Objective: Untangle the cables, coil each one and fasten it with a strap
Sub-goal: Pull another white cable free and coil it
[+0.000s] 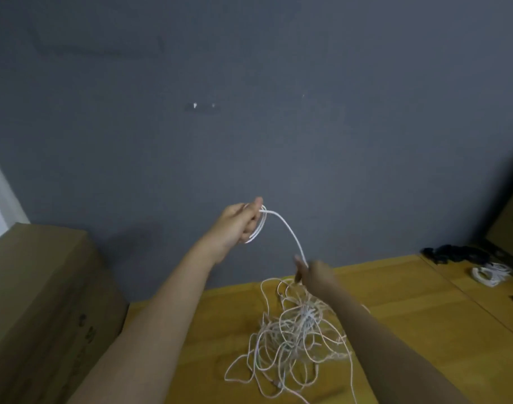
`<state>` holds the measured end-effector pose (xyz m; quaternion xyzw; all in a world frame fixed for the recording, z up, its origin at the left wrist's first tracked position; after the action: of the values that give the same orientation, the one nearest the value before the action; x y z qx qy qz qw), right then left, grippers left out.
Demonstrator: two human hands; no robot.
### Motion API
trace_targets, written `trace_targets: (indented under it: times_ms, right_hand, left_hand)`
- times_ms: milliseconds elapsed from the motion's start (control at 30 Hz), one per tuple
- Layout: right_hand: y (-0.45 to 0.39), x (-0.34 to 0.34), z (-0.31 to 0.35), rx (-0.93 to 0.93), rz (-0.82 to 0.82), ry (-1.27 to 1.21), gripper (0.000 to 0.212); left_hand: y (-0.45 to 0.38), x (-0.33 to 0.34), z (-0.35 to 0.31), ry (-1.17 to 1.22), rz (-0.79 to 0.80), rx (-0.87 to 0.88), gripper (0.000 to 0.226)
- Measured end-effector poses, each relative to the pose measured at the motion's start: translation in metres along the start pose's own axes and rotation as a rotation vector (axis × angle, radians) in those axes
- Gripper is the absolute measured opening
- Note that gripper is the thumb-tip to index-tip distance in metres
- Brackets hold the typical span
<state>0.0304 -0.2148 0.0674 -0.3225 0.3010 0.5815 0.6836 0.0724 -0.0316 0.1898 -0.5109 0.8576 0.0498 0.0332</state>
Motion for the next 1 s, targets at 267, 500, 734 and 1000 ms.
trace_targets:
  times_ms: [267, 500, 734, 1000]
  right_hand:
    - [-0.039, -0.203, 0.146, -0.499, -0.621, -0.833, 0.02]
    - [-0.045, -0.27, 0.182, -0.475, -0.648, -0.429, 0.03]
    - [-0.049, -0.245, 0.16, -0.418, -0.434, -0.375, 0.031]
    - [-0.047, -0.221, 0.133, -0.204, -0.233, -0.116, 0.022]
  left_hand:
    - [-0.021, 0.001, -0.141, 0.08, -0.088, 0.266, 0.042]
    - [-0.017, 0.006, -0.209, -0.025, -0.134, 0.334, 0.039]
    - [-0.016, 0.008, -0.2, -0.115, -0.131, 0.369, 0.036]
    - [-0.004, 0.012, -0.186, -0.158, -0.152, 0.311, 0.037]
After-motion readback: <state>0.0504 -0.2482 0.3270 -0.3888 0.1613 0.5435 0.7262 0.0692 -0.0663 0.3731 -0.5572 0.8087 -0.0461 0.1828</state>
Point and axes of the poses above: each hand's wrist, its own y-axis away from the middle knuckle, its own x-axis out of the palm, z = x × y, the point moved 7 cm from there along -y, towards the middle knuckle, and after that the axes turned 12 degrees about -x, right-handed, at the moved point
